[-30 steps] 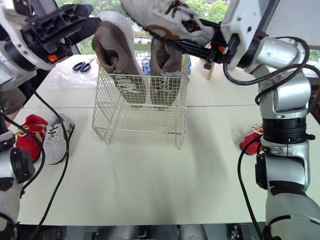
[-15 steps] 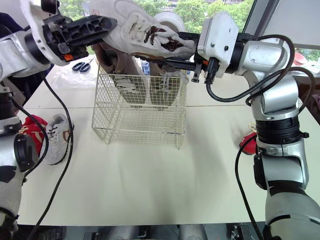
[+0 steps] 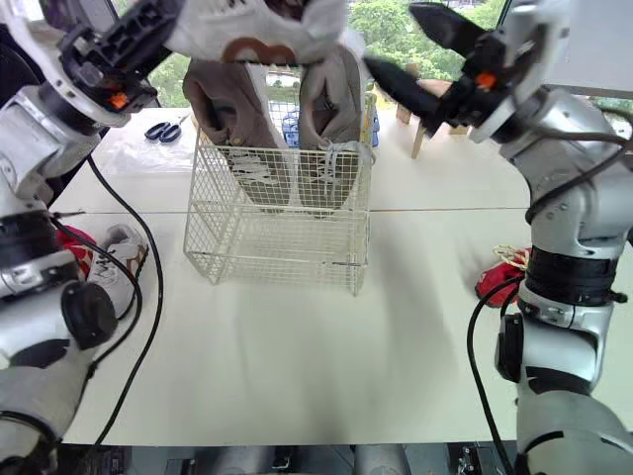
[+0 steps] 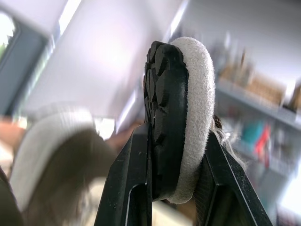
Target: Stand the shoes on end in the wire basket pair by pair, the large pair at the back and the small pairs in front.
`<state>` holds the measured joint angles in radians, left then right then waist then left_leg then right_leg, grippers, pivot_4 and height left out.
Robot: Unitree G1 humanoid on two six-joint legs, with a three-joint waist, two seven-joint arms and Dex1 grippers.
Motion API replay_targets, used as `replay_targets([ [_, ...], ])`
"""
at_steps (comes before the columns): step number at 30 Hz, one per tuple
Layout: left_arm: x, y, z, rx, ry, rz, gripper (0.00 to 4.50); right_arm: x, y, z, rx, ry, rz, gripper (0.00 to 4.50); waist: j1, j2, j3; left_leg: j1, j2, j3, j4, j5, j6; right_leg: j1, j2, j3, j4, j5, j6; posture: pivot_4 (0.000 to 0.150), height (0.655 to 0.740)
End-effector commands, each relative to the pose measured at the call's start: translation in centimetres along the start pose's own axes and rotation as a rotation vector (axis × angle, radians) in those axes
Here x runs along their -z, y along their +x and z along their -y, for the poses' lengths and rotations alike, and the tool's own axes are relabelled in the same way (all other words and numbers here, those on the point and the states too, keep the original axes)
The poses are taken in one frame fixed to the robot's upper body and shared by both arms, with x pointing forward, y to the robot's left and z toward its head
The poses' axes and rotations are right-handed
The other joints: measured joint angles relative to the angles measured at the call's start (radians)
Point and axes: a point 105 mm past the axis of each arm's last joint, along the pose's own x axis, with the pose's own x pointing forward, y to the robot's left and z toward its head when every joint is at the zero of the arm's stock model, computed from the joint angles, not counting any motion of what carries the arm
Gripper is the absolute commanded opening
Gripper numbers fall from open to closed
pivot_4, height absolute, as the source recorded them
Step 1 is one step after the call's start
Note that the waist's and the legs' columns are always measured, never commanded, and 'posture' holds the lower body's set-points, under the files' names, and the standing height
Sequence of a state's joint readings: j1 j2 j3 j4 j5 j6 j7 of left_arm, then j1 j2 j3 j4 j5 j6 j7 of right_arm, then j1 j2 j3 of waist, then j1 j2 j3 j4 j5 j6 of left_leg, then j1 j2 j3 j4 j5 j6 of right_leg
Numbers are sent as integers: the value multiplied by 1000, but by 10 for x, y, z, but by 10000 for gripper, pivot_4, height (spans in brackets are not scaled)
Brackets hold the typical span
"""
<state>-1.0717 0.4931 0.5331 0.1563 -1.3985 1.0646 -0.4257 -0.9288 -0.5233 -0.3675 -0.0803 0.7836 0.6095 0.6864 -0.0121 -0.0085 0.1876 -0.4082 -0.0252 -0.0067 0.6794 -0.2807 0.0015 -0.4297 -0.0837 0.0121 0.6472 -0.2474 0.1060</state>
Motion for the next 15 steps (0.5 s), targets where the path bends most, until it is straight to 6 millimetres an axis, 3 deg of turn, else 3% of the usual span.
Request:
replay_targets([
  [1,-11,6,23,68,30,179,8862,-6,6,-9,64,355,226,44433,-2,0,0,0,1,0,1,0,-1,0,0,0,1,0,0,1500,7400],
  [3,-5,9,22,74,0,245,8862,6,17,-22,63,578,315,44433,-5,0,0,0,1,0,-1,2,-4,-1,1,0,2,0,0,1500,7400],
  [6,10,17,21,85,-22,243,8862,24,36,-44,59,745,328,44433,-5,0,0,-1,1,1,-2,2,-4,-4,2,1,3,0,0,1500,7400],
  [10,23,19,17,75,-42,208,8862,15,52,-67,-14,817,367,44433,-1,0,0,-1,0,1,-1,2,-3,-4,4,0,3,0,0,1500,7400],
  [15,39,18,12,52,-63,157,8862,5,57,-76,-68,827,396,44433,-2,0,0,-1,-1,1,0,1,0,-2,5,-1,2,0,0,1500,7400],
])
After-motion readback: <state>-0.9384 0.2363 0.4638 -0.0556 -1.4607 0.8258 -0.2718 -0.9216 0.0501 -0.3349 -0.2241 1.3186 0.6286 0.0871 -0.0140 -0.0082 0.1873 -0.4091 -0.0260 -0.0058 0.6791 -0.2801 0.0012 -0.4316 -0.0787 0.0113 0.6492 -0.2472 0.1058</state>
